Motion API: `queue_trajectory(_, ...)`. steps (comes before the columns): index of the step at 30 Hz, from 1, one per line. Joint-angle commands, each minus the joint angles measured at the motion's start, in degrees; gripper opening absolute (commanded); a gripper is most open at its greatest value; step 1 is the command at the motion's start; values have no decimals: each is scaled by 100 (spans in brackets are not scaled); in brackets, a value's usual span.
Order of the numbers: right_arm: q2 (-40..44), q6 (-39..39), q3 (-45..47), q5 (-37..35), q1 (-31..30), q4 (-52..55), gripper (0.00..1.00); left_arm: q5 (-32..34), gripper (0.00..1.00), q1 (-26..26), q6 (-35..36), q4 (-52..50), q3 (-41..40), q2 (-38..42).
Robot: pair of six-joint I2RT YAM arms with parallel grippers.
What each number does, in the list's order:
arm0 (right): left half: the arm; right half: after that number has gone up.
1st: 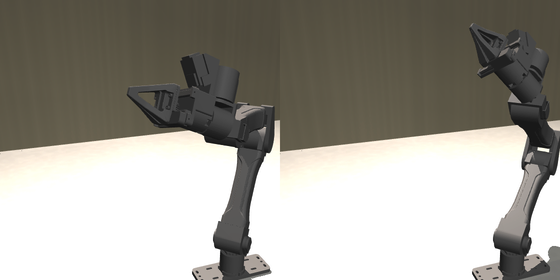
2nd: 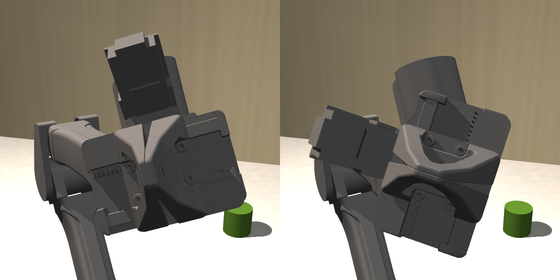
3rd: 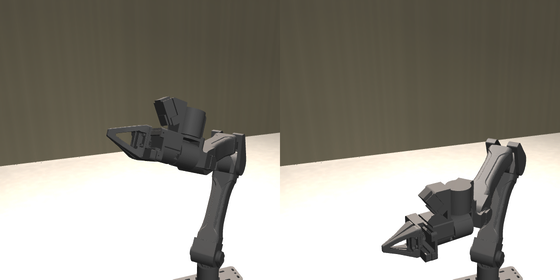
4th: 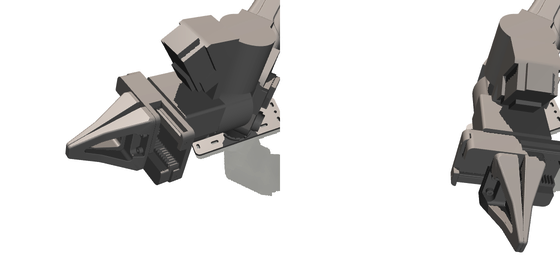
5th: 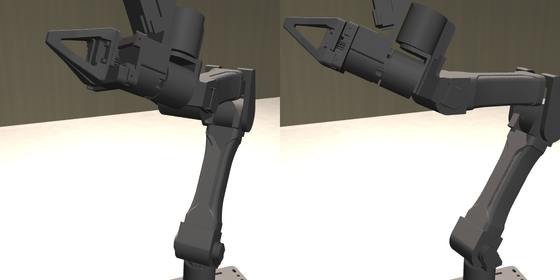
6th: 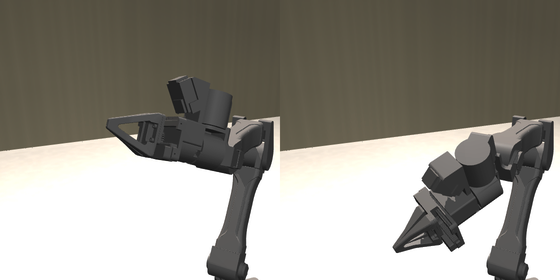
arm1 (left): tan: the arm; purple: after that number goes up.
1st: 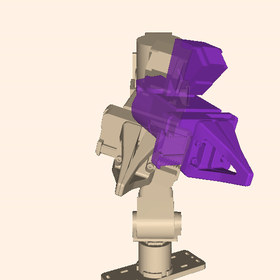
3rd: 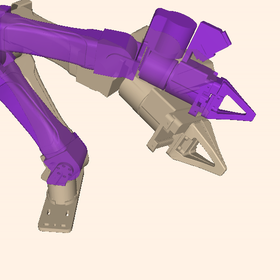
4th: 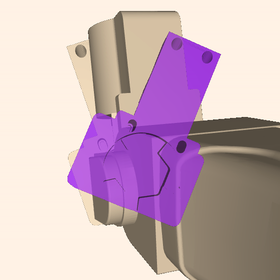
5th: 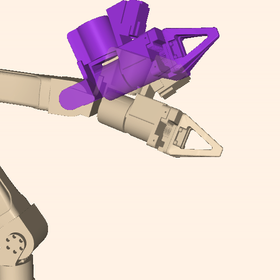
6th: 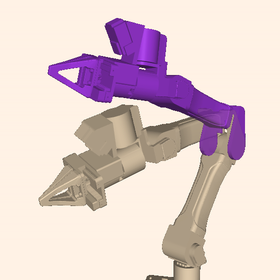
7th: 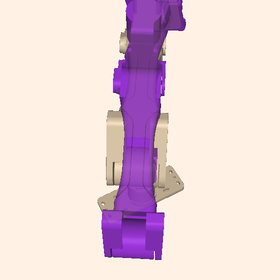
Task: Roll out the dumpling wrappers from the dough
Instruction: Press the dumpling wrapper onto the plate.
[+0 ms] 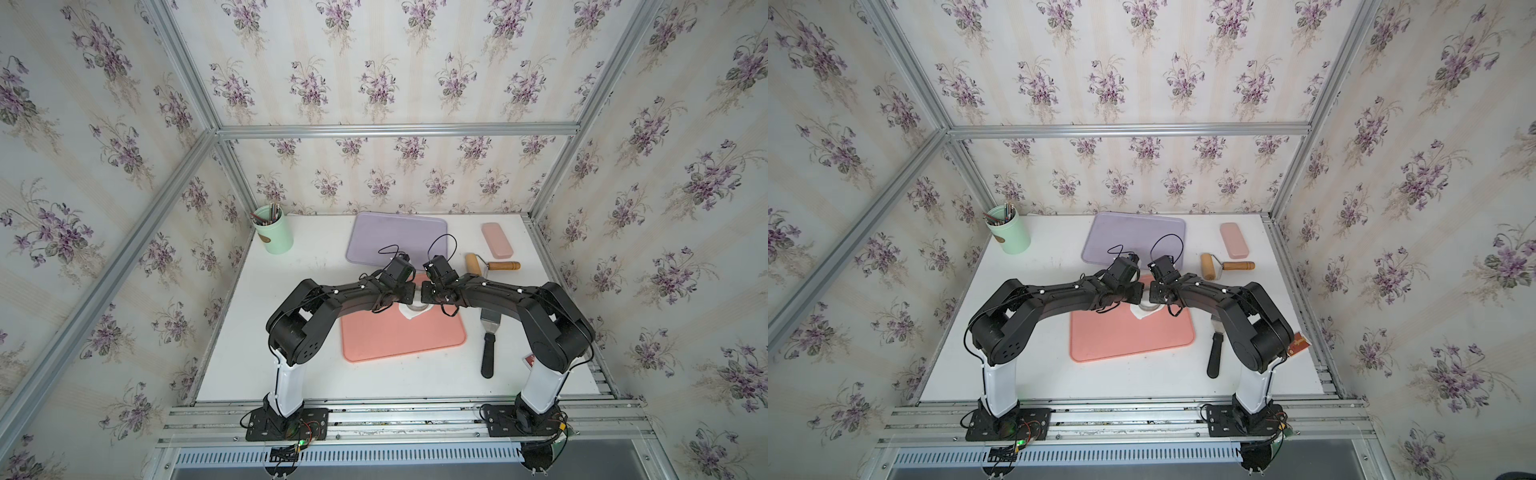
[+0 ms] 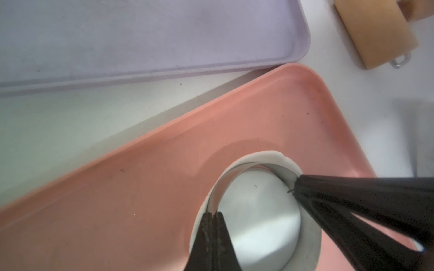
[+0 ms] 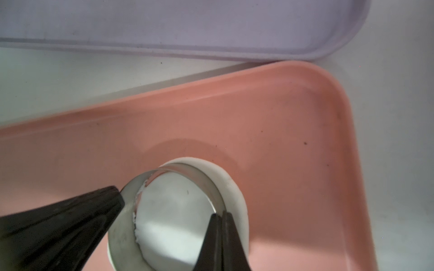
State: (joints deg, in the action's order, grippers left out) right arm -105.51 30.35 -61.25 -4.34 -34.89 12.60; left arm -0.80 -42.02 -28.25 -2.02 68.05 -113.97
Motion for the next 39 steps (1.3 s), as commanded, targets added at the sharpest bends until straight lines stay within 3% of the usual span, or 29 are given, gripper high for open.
queue_trajectory(1, -339, 16, -77, 996, -16, -46, 0, -1151, 0, -254, -304, -1472, -216, -182)
queue_trajectory(10, 204, 684, 807, 1184, -327, -311, 0, -984, 0, 136, -42, -1608, 202, -369)
queue_trajectory(13, 235, 936, 973, 1259, -384, -509, 0, -1218, 0, 154, -3, -1581, 360, -472)
queue_trajectory(15, 204, 881, 840, 975, -346, -374, 0, -1244, 0, 41, -5, -1610, 360, -465)
queue_trajectory(23, -433, 240, -186, 1086, 108, -54, 0, -1373, 0, -340, -427, -1298, -229, -182)
queue_trajectory(29, -402, 321, 93, 1365, 15, -258, 0, -1346, 0, -223, -377, -1320, -109, -294)
queue_trajectory(39, 257, 1389, 971, 1581, -456, -817, 0, -1190, 0, 19, 19, -1573, 361, -511)
